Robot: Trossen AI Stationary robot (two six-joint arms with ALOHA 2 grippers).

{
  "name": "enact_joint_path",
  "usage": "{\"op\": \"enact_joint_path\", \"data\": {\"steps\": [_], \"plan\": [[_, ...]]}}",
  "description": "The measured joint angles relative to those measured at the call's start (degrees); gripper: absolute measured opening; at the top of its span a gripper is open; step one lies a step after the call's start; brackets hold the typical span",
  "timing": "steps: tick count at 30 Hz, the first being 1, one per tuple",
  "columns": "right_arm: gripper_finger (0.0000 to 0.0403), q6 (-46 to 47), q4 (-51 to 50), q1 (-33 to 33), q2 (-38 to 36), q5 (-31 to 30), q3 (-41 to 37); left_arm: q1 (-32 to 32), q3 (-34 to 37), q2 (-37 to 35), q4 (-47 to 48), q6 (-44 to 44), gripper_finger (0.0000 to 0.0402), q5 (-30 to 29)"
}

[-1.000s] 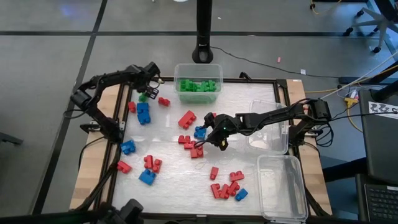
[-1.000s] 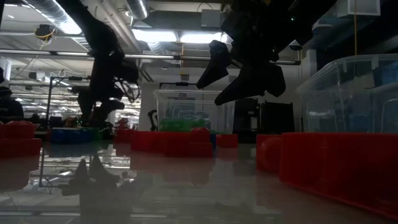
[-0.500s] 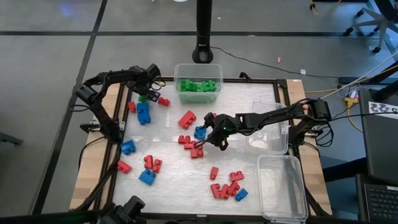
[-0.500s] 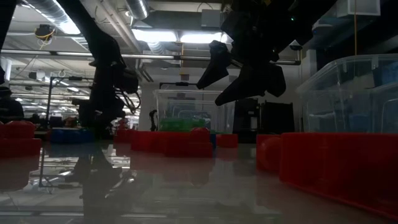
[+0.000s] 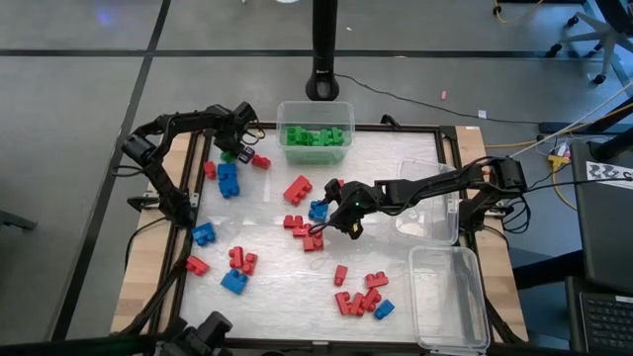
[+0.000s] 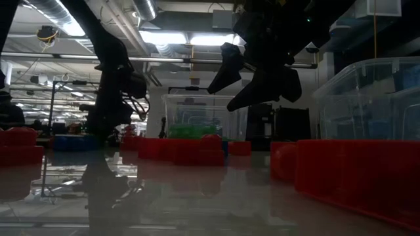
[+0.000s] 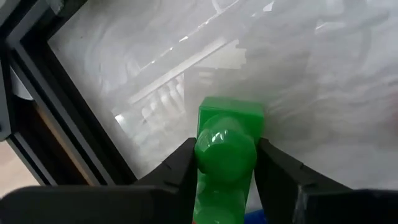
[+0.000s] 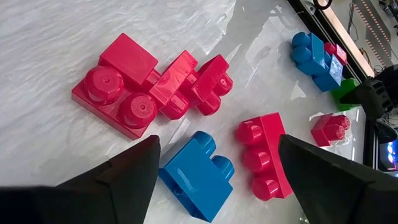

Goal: Sort blocks
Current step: Put the green game piece into the top transparent bin

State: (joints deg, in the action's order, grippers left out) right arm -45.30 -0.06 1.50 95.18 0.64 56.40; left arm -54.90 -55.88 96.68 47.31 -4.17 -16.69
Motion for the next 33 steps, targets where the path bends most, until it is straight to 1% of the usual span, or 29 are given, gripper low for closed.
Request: {"op": "enact_joint_path", "data": {"steps": [2, 6, 13, 17, 20, 24, 26, 28, 33], "plan": [[0.0324, 0.0, 0.0, 0.0, 0.0, 0.0, 0.0, 0.5, -0.2, -0.8, 0.1, 0.3, 0.0115, 0.1], [0.0324, 0.0, 0.0, 0.0, 0.0, 0.0, 0.0, 2.1, -1.8, -4.5, 0.0, 0.3, 0.0115, 0.0], [0.0324, 0.0, 0.4, 0.0, 0.0, 0.0, 0.0, 6.2, -6.2, -14.1, -1.2, 0.6, 0.0115, 0.0], [0.0324, 0.0, 0.6, 0.0, 0.0, 0.0, 0.0, 8.8, -7.6, -20.2, -7.8, 1.3, 0.0115, 0.2], [0.0324, 0.0, 1.1, 0.0, 0.0, 0.0, 0.0, 10.5, -7.6, -23.1, -16.1, 1.4, 0.0115, 3.6], [0.0324, 0.0, 1.9, 0.0, 0.0, 0.0, 0.0, 12.5, -7.6, -23.9, -26.1, 1.4, 0.0116, 11.9], [0.0324, 0.0, 1.8, 0.0, 0.0, 0.0, 0.0, 13.6, -7.6, -23.1, -30.1, 1.4, 0.0116, 14.8], [0.0324, 0.0, 1.8, 0.0, 0.0, 0.0, 0.0, 14.8, -7.6, -21.8, -33.1, 1.5, 0.0116, 15.9], [0.0324, 0.0, 1.7, 0.0, 0.0, 0.0, 0.0, 17.1, -7.6, -18.3, -38.2, 4.3, 0.0117, 16.1]]}}
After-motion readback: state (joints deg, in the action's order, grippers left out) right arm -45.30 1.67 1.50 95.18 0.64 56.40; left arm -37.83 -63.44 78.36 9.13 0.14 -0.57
